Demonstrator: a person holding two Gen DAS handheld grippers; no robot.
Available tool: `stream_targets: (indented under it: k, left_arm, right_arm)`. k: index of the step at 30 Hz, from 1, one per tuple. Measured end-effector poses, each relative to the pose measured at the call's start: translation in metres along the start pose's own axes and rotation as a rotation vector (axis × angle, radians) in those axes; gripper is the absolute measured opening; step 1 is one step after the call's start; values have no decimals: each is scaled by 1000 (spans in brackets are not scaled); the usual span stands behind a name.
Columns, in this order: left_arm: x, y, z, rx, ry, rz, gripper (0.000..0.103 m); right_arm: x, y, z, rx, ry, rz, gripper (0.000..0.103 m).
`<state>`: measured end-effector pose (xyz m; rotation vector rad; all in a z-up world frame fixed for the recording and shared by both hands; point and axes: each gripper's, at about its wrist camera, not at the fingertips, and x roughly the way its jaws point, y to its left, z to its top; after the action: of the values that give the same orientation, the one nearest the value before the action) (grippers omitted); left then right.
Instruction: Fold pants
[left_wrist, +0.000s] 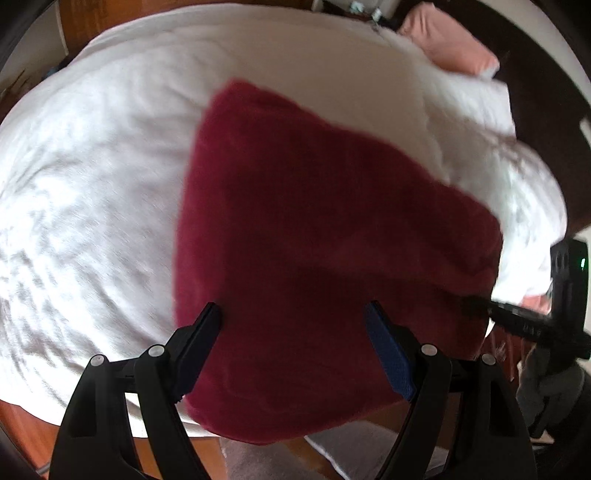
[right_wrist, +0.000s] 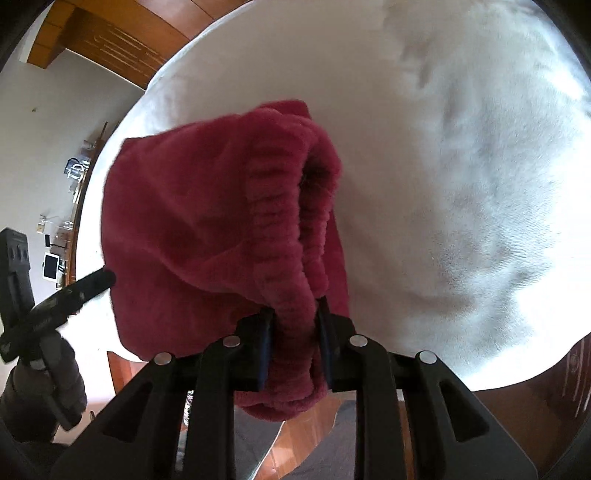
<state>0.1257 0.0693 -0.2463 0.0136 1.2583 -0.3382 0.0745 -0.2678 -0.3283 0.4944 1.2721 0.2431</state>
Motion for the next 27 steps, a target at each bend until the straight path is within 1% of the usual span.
stream_targets:
  k: [2,3,5,6,9,11,13,14,16,18,19,22,24,26,27]
  left_arm:
    - [10,-4,-5,22,20,30,80]
    - [14,-5,-7,29,28,43,80]
    - [17,-5,-9,33,36,63,80]
    - [16,-6,-9,28,34,65,80]
    - [10,-3,-8,-9,25,54,80]
    - [5,-3,-8,-22,16,50,80]
    - [0,-4,-11,-23,10,47,80]
    - [-3,-5,-13,-23,9,45,80]
    - [-8,-7,-19,-19,6,42,80]
    - [-10,-10,-27,-10,10,39,80]
    - [-9,-11,-30,-7,17,39,80]
    - [-2,-15,-41,4,44,47,80]
    - [3,-15,-47,14,55,56,80]
    - [8,-14,-52,16,65,60,80]
    - [9,-14,-54,17,68,62,80]
  right_arm:
    - [5,1,3,-5,1,-6,25]
    - [6,4,5,-14,3,-7,27]
    - [0,5,6,-33,7,-4,29]
    - [-6,5,7,-44,1,-4,32]
    - [-25,10,10,-56,-24,9,37]
    - [-38,15,11,-47,-54,15,37]
    - [-53,24,15,-71,-100,10,37]
    - [-53,27,27,-86,-121,1,37]
    - [-64,41,33,-130,-172,-22,37]
    - [-74,46,40,-160,-197,-67,37]
    - [-75,41,48,-161,-200,-81,37]
    - [-79,38,52,-138,-215,-98,37]
    - [-80,41,53,-147,-232,-78,37]
    - [-73,48,53,-192,-219,-45,37]
    - [-73,44,49,-213,-205,-34,37]
